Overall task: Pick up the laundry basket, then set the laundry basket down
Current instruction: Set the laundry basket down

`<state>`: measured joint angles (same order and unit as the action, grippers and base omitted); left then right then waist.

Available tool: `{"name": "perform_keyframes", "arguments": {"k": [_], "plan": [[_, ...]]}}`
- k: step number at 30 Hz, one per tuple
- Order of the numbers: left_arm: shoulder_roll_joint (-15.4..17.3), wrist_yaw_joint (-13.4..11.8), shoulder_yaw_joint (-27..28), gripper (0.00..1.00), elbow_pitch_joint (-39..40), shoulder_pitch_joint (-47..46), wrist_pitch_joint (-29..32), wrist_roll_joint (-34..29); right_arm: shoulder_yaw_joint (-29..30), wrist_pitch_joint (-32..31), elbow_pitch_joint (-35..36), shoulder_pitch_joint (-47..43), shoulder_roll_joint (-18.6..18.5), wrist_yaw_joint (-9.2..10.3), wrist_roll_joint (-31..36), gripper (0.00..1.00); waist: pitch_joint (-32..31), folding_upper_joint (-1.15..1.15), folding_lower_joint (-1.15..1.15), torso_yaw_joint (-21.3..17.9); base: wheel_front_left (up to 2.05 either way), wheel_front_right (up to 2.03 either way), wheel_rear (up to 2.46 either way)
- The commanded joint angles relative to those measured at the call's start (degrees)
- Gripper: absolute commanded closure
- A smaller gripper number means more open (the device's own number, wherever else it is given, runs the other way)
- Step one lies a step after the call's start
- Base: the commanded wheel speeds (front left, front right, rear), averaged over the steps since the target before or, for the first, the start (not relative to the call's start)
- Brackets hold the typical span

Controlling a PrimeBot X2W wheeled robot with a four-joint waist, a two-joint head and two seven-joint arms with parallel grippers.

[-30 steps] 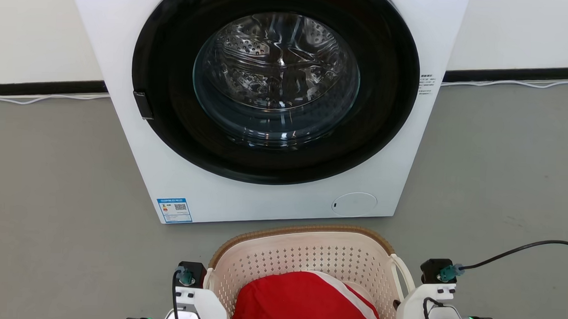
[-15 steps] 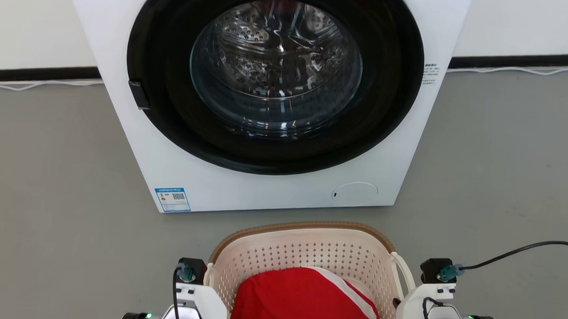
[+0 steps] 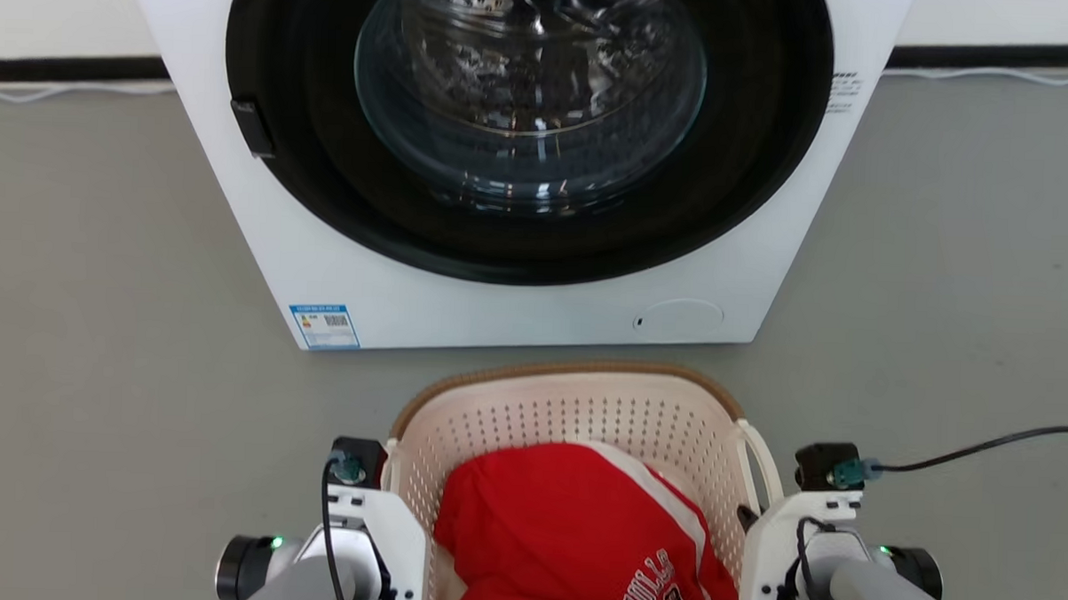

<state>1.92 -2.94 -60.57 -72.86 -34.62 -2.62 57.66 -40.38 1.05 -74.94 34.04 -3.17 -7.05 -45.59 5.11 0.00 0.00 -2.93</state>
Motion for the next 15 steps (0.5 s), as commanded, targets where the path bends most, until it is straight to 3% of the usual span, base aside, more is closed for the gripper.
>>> {"name": "perform_keyframes", "arguments": {"k": [1,15], "plan": [[0.96,0.5,0.67,1.0,-0.01,-2.77,-0.62,0.27,-1.05,1.67,0.99,1.97,0.29,-0.44,-0.46,1.0,1.12,0.0,0.0,0.34,0.0,0.0,0.0],[1.5,1.03,1.07,1.0,-0.8,-8.76,-3.31,0.17,-0.95,4.68,0.99,7.08,0.29,-0.44,-0.85,1.0,9.17,0.0,0.0,1.04,0.0,0.0,0.0]]}}
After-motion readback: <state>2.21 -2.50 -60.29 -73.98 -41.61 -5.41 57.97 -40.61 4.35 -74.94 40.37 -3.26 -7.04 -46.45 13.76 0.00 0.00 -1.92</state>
